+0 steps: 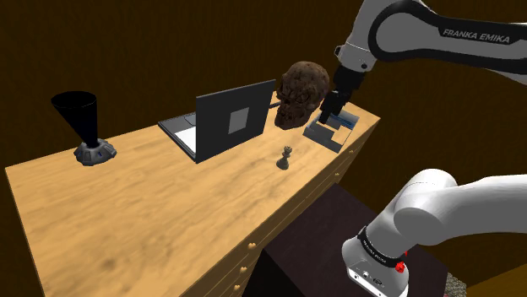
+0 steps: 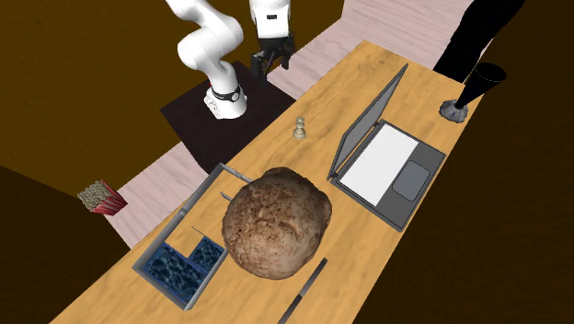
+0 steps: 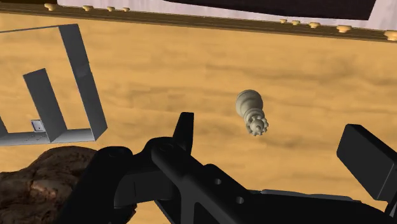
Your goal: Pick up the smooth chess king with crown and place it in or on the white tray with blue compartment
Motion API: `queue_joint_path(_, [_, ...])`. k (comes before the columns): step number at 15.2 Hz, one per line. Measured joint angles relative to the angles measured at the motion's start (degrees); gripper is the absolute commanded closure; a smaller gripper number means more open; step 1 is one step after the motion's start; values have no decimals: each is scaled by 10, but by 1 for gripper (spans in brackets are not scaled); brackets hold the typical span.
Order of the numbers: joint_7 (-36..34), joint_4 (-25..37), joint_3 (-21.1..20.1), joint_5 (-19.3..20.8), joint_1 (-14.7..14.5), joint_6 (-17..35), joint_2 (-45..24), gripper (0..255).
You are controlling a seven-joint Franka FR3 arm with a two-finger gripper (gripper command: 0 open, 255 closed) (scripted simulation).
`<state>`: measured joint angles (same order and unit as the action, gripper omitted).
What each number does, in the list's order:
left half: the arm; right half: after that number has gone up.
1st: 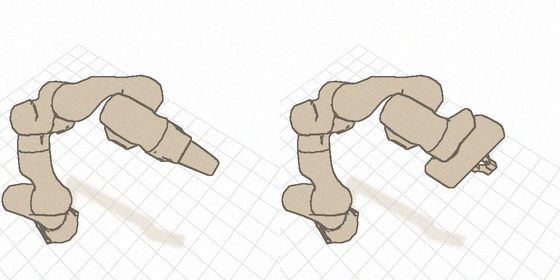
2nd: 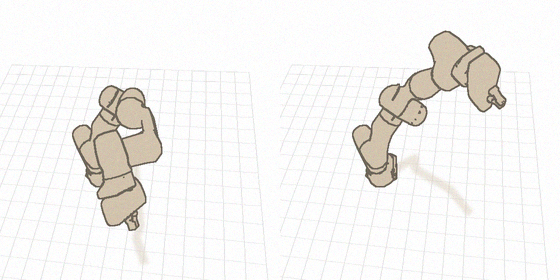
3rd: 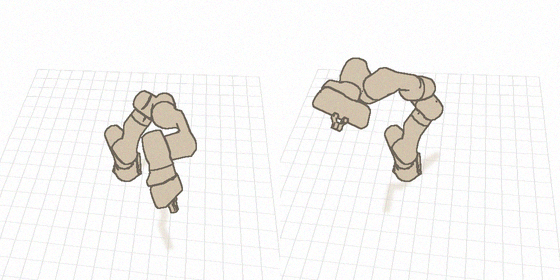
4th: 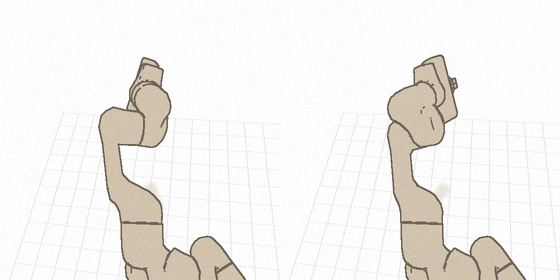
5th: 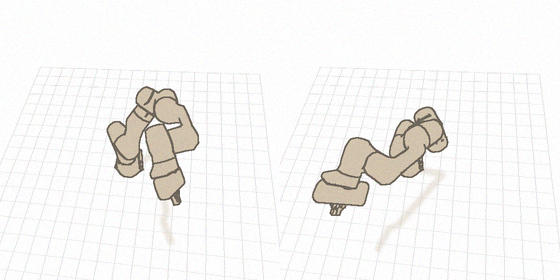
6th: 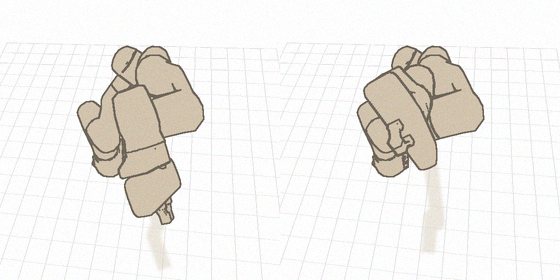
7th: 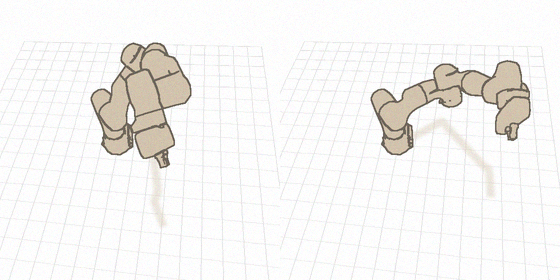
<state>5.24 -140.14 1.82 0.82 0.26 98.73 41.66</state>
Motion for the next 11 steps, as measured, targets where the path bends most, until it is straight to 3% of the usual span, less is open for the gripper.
queue_joint_path(11, [-56, -96, -34, -26, -14, 265, -138, 0])
